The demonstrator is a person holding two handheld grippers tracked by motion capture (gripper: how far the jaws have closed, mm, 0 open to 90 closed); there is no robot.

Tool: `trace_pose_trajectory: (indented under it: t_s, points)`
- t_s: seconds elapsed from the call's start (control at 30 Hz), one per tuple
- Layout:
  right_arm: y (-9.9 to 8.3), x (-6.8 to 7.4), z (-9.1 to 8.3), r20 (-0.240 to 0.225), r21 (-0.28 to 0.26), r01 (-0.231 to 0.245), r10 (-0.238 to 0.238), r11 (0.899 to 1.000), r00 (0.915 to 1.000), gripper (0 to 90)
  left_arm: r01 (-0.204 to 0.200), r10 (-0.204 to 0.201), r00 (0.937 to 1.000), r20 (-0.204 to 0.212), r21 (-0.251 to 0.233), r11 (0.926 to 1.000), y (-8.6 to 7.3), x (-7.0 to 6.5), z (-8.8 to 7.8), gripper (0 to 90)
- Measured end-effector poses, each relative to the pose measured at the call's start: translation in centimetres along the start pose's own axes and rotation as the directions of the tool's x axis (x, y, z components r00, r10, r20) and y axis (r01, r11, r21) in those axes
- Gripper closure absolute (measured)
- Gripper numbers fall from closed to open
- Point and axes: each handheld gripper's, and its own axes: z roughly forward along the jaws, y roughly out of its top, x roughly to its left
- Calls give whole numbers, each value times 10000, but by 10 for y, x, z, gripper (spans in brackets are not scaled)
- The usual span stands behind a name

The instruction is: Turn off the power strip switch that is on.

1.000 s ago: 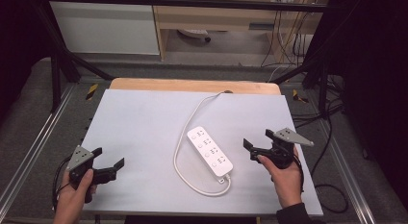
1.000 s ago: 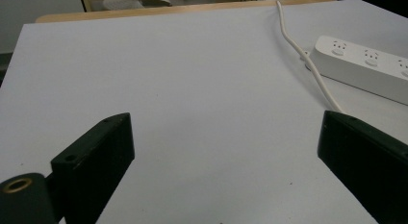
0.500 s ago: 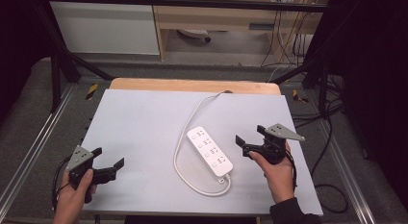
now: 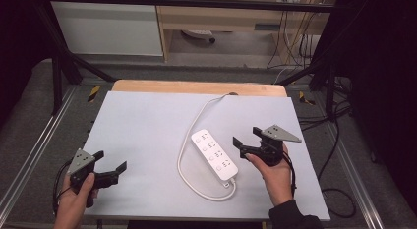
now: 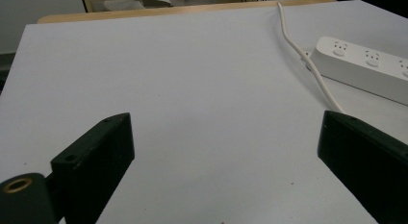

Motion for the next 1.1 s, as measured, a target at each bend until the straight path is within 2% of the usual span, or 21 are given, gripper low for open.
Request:
trace_pose_trajectory:
  t_s: [0.2, 0.27, 0.63, 0.8, 1.1]
  points:
    - [0, 6, 6, -137, 65, 141, -140, 9999, 9998, 224, 5, -5, 10000, -1, -18, 10000, 0, 1, 0, 57]
    - [-1, 9, 8, -256, 97, 266, -263, 9996, 9993, 304, 9, -9, 10000, -2, -22, 10000, 0, 1, 0, 57]
    - [-6, 26, 20, -819, 186, 741, -723, 9971, 9940, 597, 11, -11, 10000, -19, -46, 10000, 0, 1, 0, 57]
    - [-9, 32, 24, -994, 234, 870, -842, 9959, 9915, 708, 29, -29, 10000, -30, -19, 10000, 0, 1, 0, 57]
    - [-17, 41, 33, -1256, 452, 999, -935, 9940, 9877, 850, -12, 12, 10000, -42, -27, 10000, 0, 2, -1, 57]
